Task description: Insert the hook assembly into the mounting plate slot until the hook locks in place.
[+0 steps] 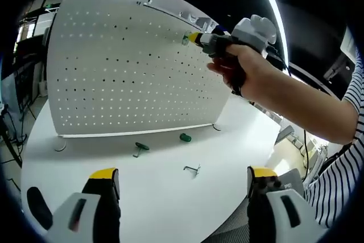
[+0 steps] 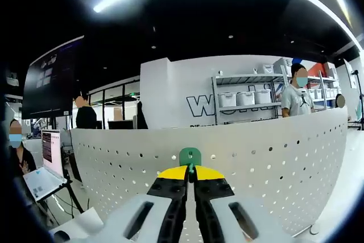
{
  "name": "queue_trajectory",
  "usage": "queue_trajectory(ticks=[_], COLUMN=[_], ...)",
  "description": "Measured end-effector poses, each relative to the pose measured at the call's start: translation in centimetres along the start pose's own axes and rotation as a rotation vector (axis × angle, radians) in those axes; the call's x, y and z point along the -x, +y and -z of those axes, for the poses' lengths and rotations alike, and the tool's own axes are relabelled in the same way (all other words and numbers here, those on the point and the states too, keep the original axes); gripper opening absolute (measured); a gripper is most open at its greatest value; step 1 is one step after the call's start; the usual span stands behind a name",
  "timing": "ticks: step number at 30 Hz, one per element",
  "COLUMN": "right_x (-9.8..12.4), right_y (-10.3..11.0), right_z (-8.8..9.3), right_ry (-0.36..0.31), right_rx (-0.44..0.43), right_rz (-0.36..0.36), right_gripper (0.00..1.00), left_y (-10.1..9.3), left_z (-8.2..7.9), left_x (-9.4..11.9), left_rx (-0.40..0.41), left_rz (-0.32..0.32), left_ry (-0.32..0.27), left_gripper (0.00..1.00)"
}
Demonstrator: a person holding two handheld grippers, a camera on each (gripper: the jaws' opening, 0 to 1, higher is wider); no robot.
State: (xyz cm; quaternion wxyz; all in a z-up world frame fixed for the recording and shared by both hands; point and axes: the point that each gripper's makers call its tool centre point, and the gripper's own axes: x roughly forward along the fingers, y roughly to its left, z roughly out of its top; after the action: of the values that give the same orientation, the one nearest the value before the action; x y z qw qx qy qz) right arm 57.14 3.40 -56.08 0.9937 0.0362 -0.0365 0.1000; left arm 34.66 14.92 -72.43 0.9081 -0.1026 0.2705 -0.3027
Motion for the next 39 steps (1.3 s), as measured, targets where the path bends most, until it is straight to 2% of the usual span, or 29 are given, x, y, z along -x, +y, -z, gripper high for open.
queue_trajectory(ticks=[30, 39], right_x=[-1.0, -1.2], right_y=[-0.2, -0.2], right_z=[0.7, 1.0], right_ry=[0.014, 0.025], right_rx=[0.045, 0.054], right_rz=[0.047, 0.055], right_gripper=[0.00, 0.00], left_y=[0.9, 0.9], left_z=[0.6, 0.2], left_x=[0.3, 0.2], left_rx=[0.033, 0.030], left_rz=[-0.020, -0.021], left_ry=[0.004, -0.004], left_gripper=[0.93, 0.93])
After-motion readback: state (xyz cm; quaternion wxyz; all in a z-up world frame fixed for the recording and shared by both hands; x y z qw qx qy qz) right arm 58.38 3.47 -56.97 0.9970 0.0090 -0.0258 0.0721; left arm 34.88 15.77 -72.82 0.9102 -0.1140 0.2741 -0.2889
